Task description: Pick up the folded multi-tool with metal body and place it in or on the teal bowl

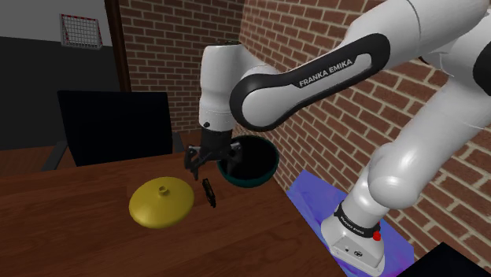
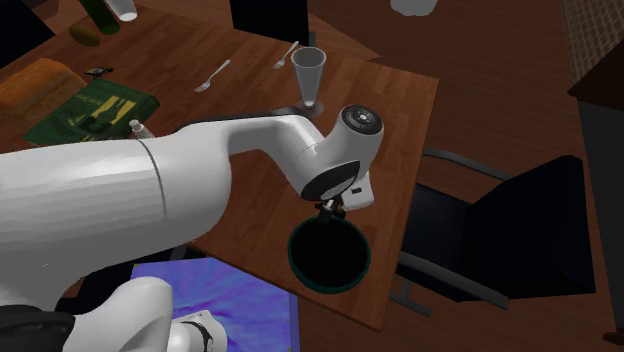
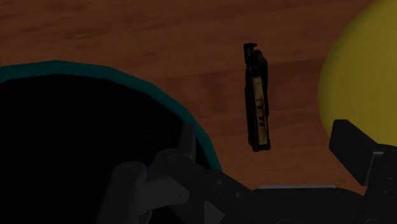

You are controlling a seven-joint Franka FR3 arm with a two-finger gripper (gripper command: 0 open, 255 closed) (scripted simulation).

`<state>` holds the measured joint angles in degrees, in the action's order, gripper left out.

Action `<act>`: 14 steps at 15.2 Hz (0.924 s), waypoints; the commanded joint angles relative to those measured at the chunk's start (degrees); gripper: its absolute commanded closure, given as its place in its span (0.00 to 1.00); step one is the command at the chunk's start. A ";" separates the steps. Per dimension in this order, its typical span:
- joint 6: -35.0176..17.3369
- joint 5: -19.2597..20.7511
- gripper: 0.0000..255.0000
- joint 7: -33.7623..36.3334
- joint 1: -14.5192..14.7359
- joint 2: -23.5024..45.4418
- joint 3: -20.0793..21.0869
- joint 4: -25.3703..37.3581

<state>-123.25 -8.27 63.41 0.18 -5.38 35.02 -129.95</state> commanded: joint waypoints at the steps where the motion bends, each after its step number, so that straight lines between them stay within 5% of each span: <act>1: -1.88 1.80 0.00 2.57 0.02 3.12 0.75 0.50; 14: -7.15 3.87 0.00 4.16 0.25 6.47 1.13 -1.91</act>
<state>-130.49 -4.46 67.54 0.48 0.91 36.20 -131.68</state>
